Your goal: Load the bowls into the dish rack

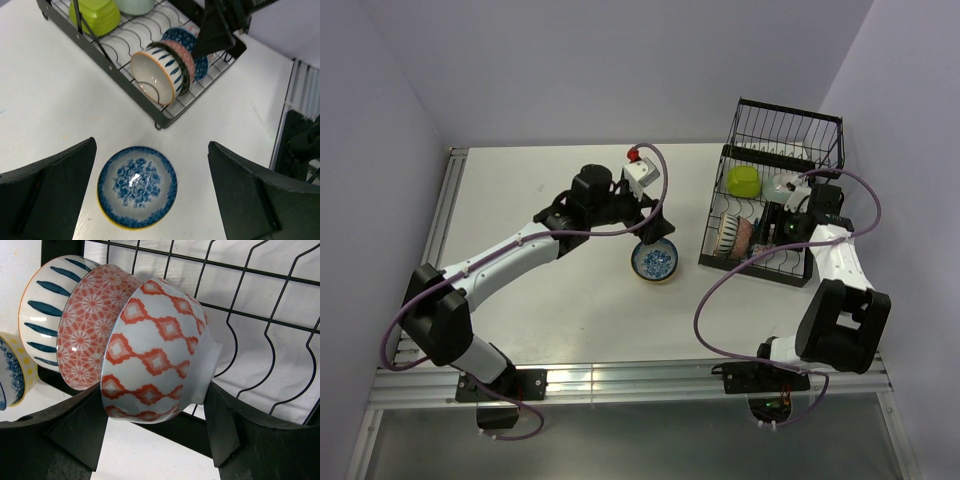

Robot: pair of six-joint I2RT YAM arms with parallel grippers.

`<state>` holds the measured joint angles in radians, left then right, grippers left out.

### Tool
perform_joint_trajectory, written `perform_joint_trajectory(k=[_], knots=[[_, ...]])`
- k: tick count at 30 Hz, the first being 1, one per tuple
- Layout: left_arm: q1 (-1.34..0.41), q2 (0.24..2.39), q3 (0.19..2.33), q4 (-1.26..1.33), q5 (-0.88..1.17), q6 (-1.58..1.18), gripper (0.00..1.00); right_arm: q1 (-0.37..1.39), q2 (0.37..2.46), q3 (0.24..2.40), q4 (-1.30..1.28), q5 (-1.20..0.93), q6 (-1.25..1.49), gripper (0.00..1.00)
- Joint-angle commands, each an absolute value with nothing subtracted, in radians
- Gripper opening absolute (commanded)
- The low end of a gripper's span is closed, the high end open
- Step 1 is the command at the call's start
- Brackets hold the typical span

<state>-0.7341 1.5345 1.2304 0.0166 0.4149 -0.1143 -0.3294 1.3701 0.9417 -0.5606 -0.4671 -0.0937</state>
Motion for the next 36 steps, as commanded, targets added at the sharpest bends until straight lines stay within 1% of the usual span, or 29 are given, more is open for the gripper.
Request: perform_joint_trajectory(k=[1, 3, 5, 6, 9, 12, 16, 17, 19, 20, 21, 23, 26, 32, 36], knots=[[-0.726, 1.47, 1.224, -0.04, 0.39, -0.035, 0.99, -0.324, 1.321, 0.946, -0.572, -0.459, -0.095, 0.75], [-0.721, 1.451, 1.192, -0.058, 0.388, -0.011, 1.0, -0.325, 1.309, 0.948, -0.58, -0.453, -0.098, 0.8], [-0.715, 1.422, 1.167, -0.072, 0.4, 0.03, 0.99, -0.325, 1.296, 0.951, -0.587, -0.448, -0.104, 0.82], [-0.712, 1.411, 1.143, -0.075, 0.403, 0.066, 0.99, -0.327, 1.292, 0.953, -0.594, -0.448, -0.106, 0.87], [-0.706, 1.39, 1.129, -0.129, 0.455, 0.158, 1.0, -0.333, 1.273, 0.962, -0.61, -0.451, -0.112, 0.89], [-0.706, 1.402, 1.14, -0.181, 0.491, 0.187, 0.99, -0.336, 1.259, 0.969, -0.624, -0.457, -0.117, 0.89], [-0.706, 1.433, 1.146, -0.207, 0.529, 0.238, 0.93, -0.336, 1.224, 0.98, -0.656, -0.479, -0.12, 0.9], [-0.706, 1.437, 1.149, -0.224, 0.537, 0.306, 0.93, -0.336, 1.206, 0.983, -0.666, -0.483, -0.124, 0.91], [-0.704, 1.471, 1.187, -0.321, 0.593, 0.42, 0.92, -0.336, 1.189, 1.002, -0.705, -0.497, -0.143, 0.92], [-0.704, 1.485, 1.206, -0.356, 0.613, 0.522, 0.91, -0.336, 1.177, 1.009, -0.721, -0.502, -0.149, 0.95], [-0.703, 1.518, 1.247, -0.385, 0.668, 0.57, 0.9, -0.336, 1.166, 1.022, -0.747, -0.503, -0.155, 0.97], [-0.689, 1.557, 1.291, -0.483, 0.707, 0.697, 0.87, -0.336, 1.145, 1.032, -0.77, -0.508, -0.176, 1.0], [-0.677, 1.643, 1.387, -0.605, 0.765, 0.884, 0.83, -0.336, 1.124, 1.051, -0.811, -0.517, -0.195, 1.0], [-0.675, 1.802, 1.525, -0.661, 0.741, 1.073, 0.8, -0.336, 1.111, 1.091, -0.867, -0.543, -0.178, 1.0], [-0.675, 1.919, 1.627, -0.684, 0.715, 1.109, 0.78, -0.336, 1.097, 1.103, -0.873, -0.545, -0.158, 1.0]])
